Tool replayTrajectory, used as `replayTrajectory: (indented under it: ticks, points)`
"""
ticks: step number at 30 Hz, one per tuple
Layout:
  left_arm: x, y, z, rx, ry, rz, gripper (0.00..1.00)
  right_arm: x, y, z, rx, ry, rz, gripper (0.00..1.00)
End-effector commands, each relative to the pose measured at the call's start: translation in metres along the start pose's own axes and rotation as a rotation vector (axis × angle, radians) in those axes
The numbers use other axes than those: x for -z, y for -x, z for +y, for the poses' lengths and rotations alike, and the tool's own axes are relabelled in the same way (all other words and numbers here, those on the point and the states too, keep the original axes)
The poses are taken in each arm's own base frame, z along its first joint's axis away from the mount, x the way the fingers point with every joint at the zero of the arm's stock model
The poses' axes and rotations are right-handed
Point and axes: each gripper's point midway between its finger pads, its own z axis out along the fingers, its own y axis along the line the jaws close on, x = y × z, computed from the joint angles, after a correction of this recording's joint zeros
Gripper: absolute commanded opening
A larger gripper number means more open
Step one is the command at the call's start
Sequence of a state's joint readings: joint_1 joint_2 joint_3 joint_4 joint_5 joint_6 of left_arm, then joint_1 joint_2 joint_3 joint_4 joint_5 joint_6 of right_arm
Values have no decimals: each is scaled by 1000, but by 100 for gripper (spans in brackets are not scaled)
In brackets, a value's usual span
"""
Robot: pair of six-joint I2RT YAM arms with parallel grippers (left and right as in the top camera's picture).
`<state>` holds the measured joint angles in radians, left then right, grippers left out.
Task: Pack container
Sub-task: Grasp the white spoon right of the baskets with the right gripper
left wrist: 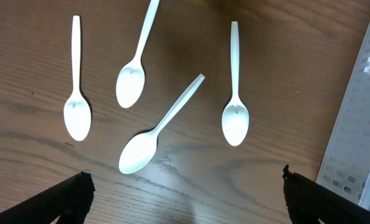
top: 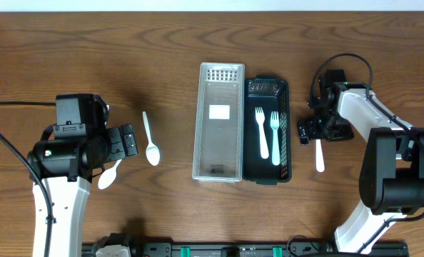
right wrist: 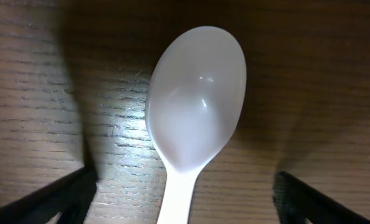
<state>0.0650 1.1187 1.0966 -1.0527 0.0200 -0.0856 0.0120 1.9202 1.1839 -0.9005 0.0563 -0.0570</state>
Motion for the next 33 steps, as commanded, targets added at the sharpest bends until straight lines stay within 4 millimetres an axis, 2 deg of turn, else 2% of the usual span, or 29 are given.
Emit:
replayTrajectory:
  ticks: [1,5,12,20,23,27,30,33]
  points:
    - [3,3,0,6,0,-4,99,-5,-4,-2,-24,-1,20,81]
    - [3,3,0,7,0,-4,99,-5,-4,-2,-23,-1,24,69]
    - [3,3,0,6,0,-4,99,-5,-6,0,-31,7,29,41]
    - [3,3,0,6,0,-4,99,-5,-5,0,-31,7,25,24]
    - [3,3,0,6,0,-4,99,-5,-5,0,-33,7,25,15]
    - [3,3,0,6,0,-4,99,-5,-5,0,-38,7,24,10]
    - [3,3,0,6,0,-4,99,-5,-4,0,-37,6,23,2]
    - [3,3,0,6,0,-4,99,-4,-4,0,-38,6,21,1]
